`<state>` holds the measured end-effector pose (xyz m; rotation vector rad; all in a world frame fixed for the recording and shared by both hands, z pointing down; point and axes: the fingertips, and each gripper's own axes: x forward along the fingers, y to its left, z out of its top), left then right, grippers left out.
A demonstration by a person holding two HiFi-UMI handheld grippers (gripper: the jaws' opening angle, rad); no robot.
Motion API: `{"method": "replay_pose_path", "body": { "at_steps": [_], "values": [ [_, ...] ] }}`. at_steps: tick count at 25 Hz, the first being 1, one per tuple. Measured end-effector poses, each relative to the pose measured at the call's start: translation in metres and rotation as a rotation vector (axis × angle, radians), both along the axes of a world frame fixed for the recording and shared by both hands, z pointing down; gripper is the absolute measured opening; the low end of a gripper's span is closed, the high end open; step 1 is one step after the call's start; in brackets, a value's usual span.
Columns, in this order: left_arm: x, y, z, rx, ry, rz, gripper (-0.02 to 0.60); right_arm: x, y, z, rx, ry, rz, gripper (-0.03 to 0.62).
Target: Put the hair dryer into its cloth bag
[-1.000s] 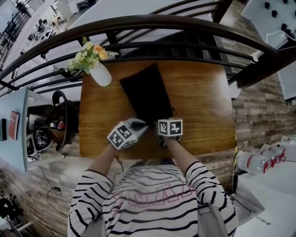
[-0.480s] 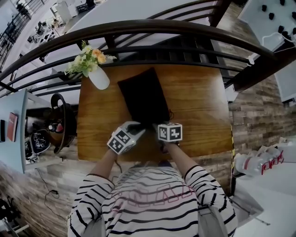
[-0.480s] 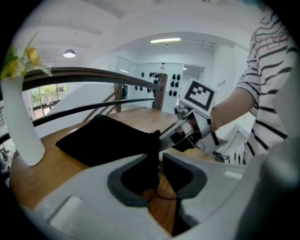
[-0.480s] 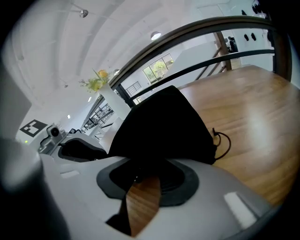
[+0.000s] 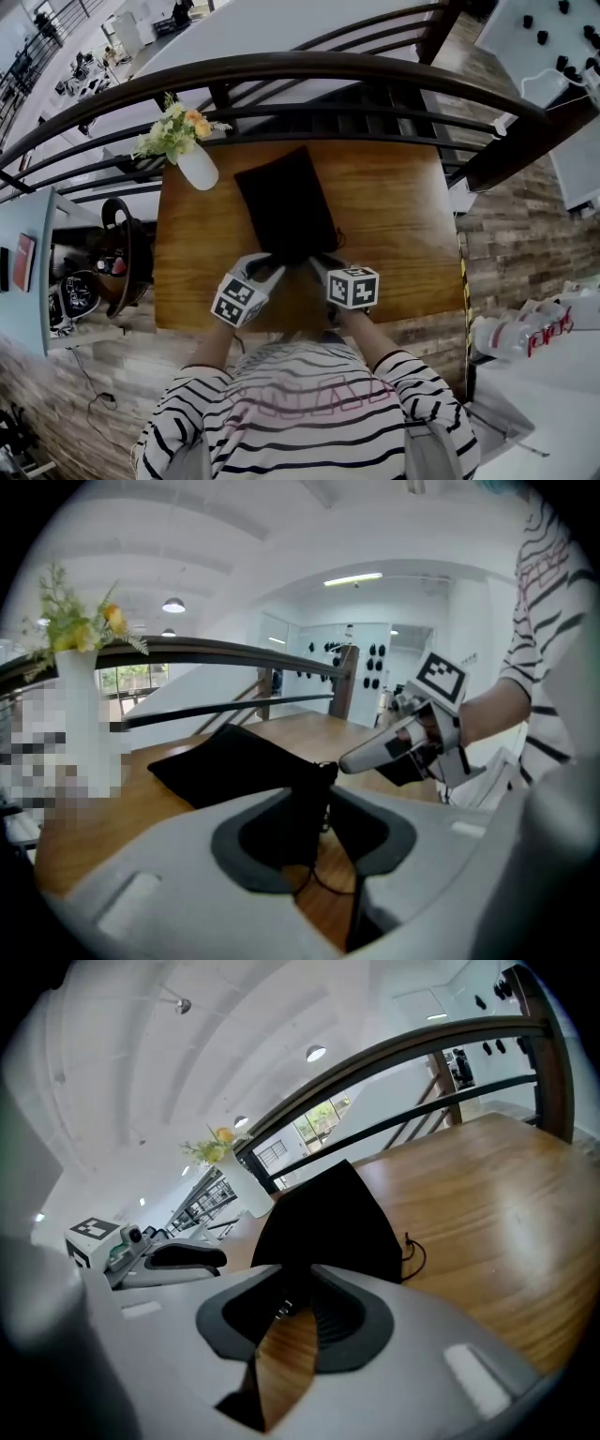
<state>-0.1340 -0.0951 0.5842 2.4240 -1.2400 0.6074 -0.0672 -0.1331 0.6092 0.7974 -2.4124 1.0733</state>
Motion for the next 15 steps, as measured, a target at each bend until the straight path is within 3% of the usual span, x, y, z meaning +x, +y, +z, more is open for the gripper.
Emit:
{"method": "replay_pose_path", "body": {
  "at_steps": [9, 15],
  "values": [
    [-0.004, -0.005, -0.050, 0.158, 0.020, -0.098, 0.098, 0.015, 0.006, -0.051, 0.133, -0.031, 0.018, 0.005],
    [-0.004, -0.002, -0.074, 0.203, 0.054, -0.126, 0.066, 0.021, 0.004, -0.083, 0.195, -0.070, 0.034, 0.002]
  ]
}}
